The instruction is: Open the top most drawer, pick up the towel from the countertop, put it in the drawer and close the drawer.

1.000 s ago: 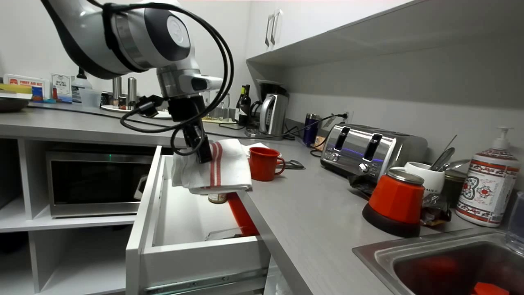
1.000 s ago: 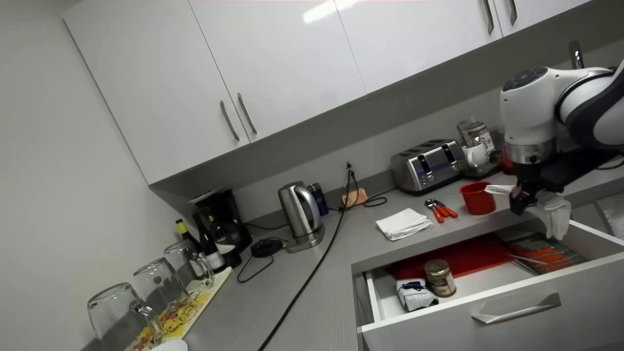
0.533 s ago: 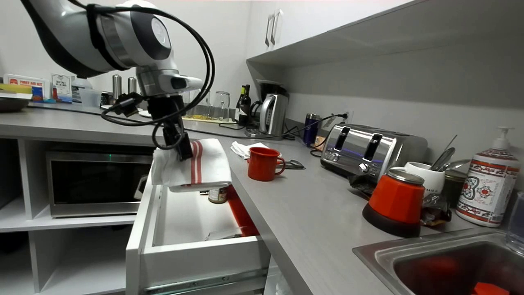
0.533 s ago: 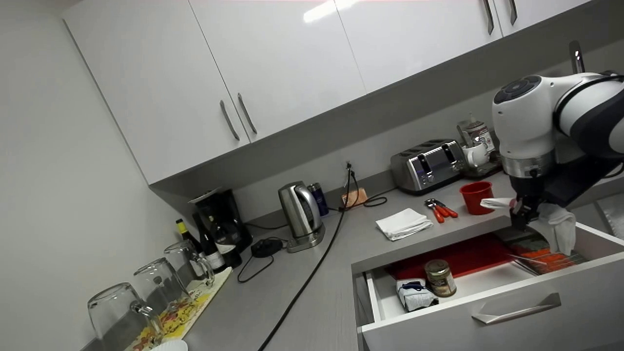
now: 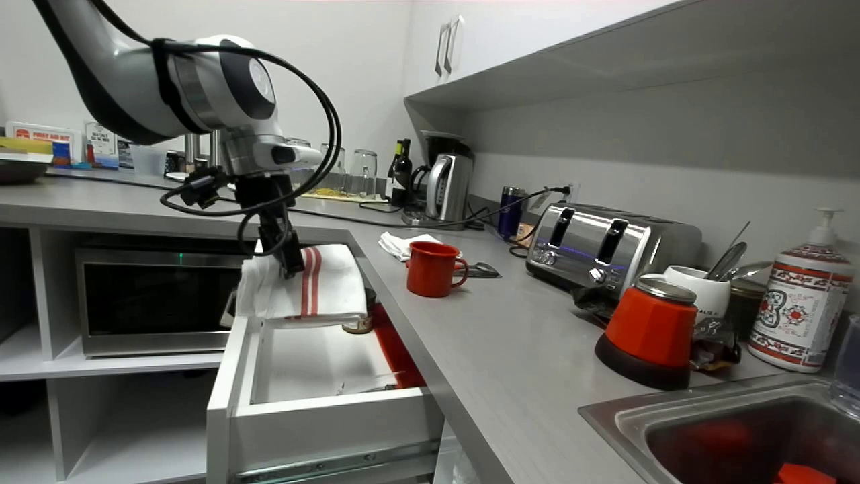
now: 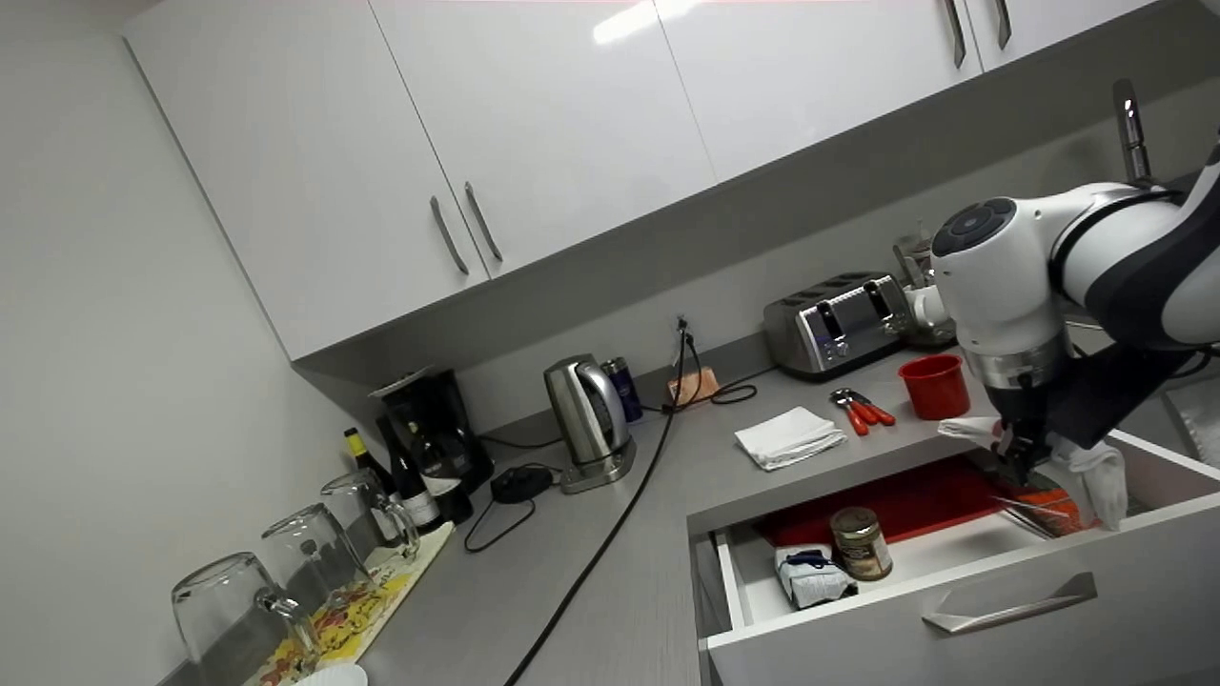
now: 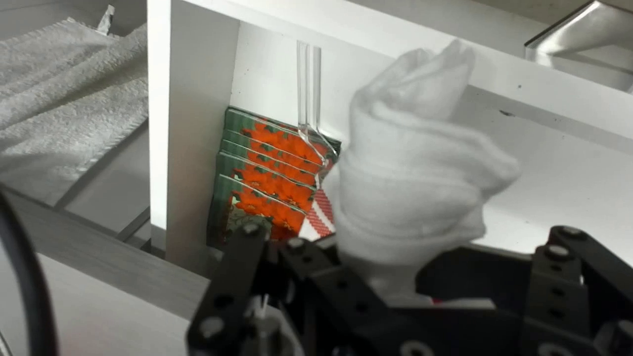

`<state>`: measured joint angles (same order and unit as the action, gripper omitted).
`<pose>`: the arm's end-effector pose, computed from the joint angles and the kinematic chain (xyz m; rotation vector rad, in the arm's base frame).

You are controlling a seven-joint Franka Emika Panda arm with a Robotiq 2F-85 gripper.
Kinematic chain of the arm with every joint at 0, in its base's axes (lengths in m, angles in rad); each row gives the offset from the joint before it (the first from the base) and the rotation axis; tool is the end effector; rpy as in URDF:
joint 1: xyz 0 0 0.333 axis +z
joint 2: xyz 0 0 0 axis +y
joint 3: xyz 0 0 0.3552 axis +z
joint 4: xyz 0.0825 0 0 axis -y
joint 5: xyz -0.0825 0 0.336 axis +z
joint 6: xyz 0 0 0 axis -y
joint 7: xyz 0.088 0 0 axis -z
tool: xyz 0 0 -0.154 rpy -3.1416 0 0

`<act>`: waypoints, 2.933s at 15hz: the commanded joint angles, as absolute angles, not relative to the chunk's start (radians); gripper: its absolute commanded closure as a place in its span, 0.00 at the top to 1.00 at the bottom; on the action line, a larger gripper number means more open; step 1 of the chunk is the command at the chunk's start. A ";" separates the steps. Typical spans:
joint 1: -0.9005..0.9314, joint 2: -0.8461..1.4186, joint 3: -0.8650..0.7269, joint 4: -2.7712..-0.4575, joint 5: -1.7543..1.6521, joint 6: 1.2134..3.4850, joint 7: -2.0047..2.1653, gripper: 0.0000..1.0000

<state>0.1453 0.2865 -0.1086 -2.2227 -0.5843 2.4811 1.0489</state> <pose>0.5319 0.0063 0.2755 2.6913 -0.7390 0.2381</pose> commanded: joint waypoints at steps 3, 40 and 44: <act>0.164 0.413 -0.127 -2.071 -0.592 2.395 1.094 0.00; 0.158 0.091 0.003 -2.495 -0.515 2.598 0.970 1.00; 0.155 0.127 0.034 -2.526 -0.471 2.624 0.945 1.00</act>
